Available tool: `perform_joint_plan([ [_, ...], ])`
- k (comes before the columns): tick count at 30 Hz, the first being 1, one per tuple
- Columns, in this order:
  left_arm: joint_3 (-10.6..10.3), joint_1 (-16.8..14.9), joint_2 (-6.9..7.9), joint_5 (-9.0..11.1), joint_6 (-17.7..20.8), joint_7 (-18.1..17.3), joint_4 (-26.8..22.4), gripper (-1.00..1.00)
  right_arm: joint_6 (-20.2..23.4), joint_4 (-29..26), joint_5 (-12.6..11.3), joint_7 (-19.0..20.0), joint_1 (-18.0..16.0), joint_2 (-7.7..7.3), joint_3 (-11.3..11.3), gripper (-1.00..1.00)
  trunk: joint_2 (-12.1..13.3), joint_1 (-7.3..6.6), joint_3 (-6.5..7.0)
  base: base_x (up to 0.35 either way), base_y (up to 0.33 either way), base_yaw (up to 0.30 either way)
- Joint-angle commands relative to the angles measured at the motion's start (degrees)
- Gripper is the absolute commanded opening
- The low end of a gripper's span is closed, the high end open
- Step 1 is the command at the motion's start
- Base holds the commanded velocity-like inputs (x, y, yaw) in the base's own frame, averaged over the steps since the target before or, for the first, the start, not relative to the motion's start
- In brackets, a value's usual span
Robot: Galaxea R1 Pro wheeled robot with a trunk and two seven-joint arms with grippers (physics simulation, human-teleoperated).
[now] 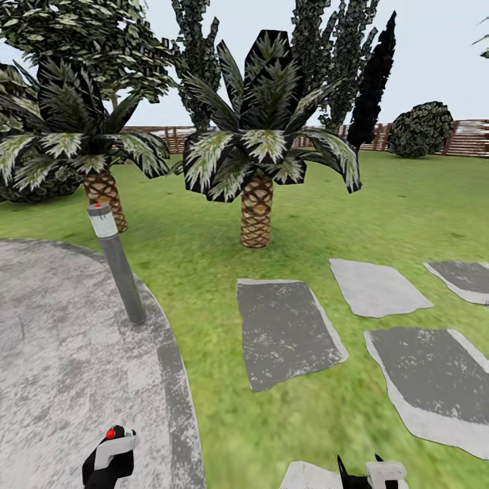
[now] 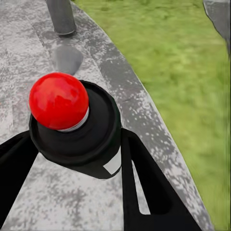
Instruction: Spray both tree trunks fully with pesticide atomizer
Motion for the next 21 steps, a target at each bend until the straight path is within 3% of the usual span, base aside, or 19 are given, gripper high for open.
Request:
perform_joint_plan([
  [1,0.0,0.0,0.01,0.1,-0.2,0.0,0.0,-1.0,-0.2,0.1,0.0,0.0,0.0,0.01,0.0,1.0,0.0,-0.01,-0.05,0.0,0.0,-0.266],
  [21,-0.2,0.0,-0.1,0.2,-0.1,0.0,0.6,-1.0,-0.2,0.0,0.0,0.0,0.0,0.01,0.0,1.0,0.0,-0.01,-0.05,0.0,0.0,-0.266],
])
